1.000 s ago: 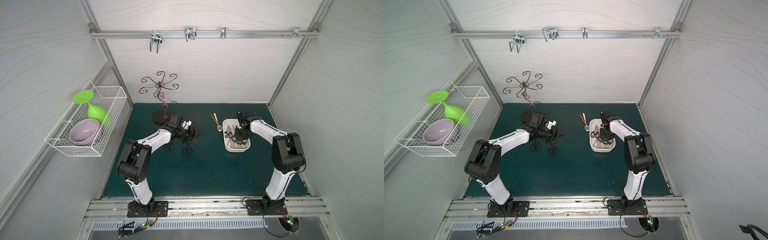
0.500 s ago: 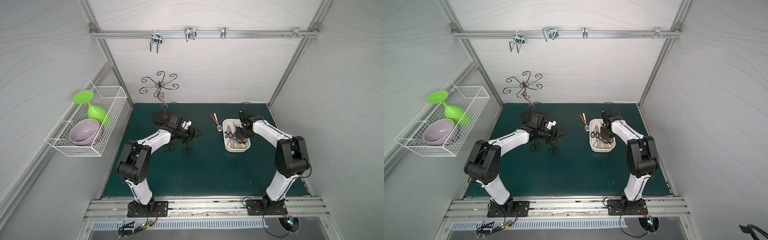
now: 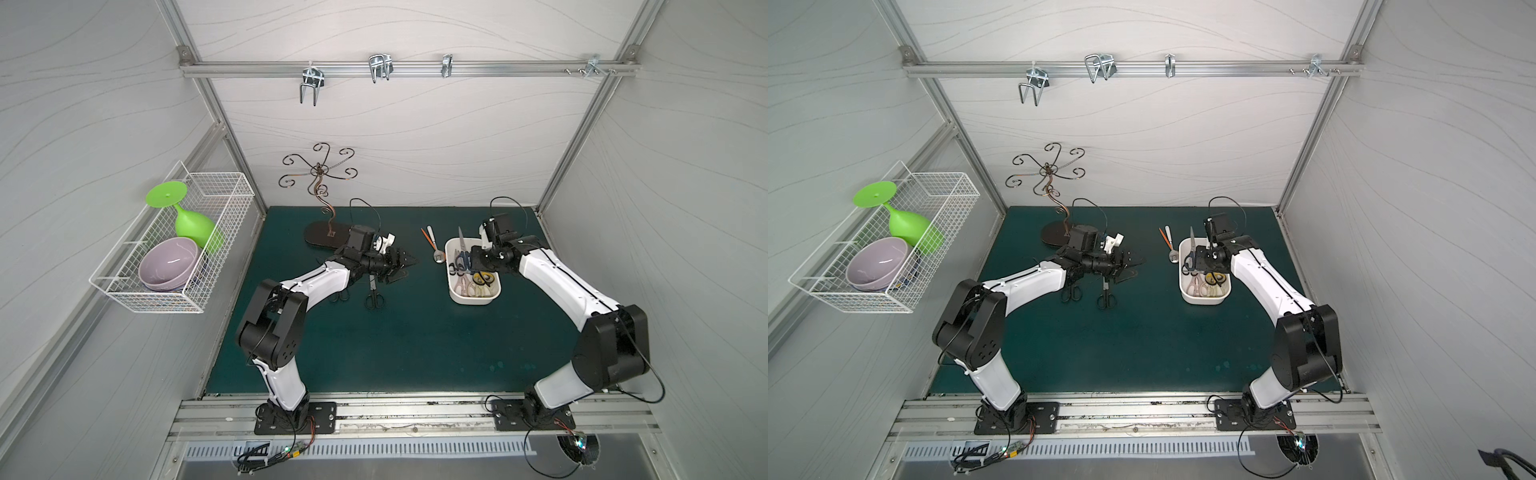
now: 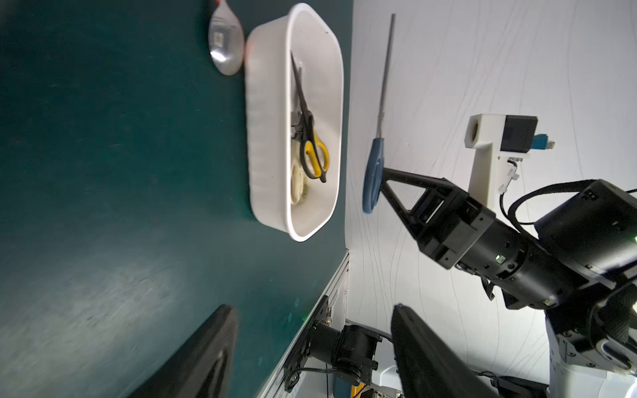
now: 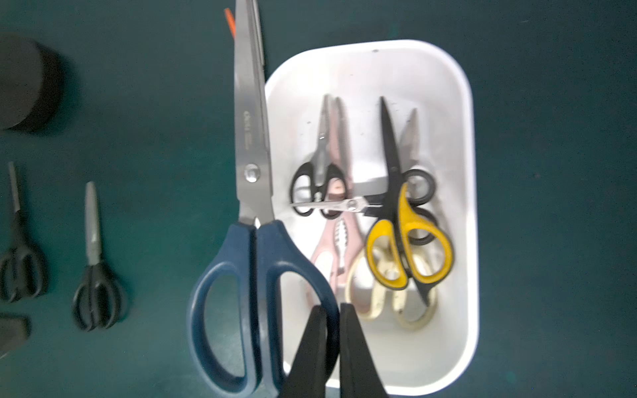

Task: Take the scissors out of the storage box
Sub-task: Pick up the scissors from the storage box.

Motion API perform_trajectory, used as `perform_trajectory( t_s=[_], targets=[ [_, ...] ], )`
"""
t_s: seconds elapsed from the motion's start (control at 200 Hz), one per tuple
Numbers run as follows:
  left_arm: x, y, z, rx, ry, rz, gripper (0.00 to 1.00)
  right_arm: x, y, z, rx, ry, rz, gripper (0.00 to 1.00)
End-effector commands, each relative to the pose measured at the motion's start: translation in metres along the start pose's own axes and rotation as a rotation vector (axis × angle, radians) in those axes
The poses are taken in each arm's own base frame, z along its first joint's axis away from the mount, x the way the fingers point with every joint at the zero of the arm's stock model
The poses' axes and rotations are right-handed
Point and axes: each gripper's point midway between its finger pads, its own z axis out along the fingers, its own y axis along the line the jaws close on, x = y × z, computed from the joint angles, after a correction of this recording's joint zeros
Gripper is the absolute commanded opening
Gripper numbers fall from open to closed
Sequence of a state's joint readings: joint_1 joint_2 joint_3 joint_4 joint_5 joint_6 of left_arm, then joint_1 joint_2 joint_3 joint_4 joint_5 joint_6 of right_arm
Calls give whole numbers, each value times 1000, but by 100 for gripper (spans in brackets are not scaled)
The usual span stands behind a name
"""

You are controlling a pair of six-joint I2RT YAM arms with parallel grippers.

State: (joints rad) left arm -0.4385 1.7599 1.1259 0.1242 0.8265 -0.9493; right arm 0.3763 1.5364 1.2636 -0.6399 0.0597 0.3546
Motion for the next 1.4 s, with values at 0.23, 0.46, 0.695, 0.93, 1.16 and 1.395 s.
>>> perform_trajectory(
  t_s=[0.23,0.46,0.695,0.93,1.16,1.395],
  targets=[
    [12,-34,26,82,10,110,68,17,76,-1,-300,65,88,2],
    [17,-32,28,83,21,103,61,20,87,0,-354,85,114,2],
    [16,-35,32,89,19,105,48,22,92,-2,-375,96,111,2],
    [14,-34,33,85,7,94,37,23,96,-5,-385,99,93,3],
    [12,-34,34,86,-3,92,18,22,98,-4,-381,94,91,3],
    [12,-33,35,86,-2,85,4,24,100,-1,-386,102,91,4]
  ],
)
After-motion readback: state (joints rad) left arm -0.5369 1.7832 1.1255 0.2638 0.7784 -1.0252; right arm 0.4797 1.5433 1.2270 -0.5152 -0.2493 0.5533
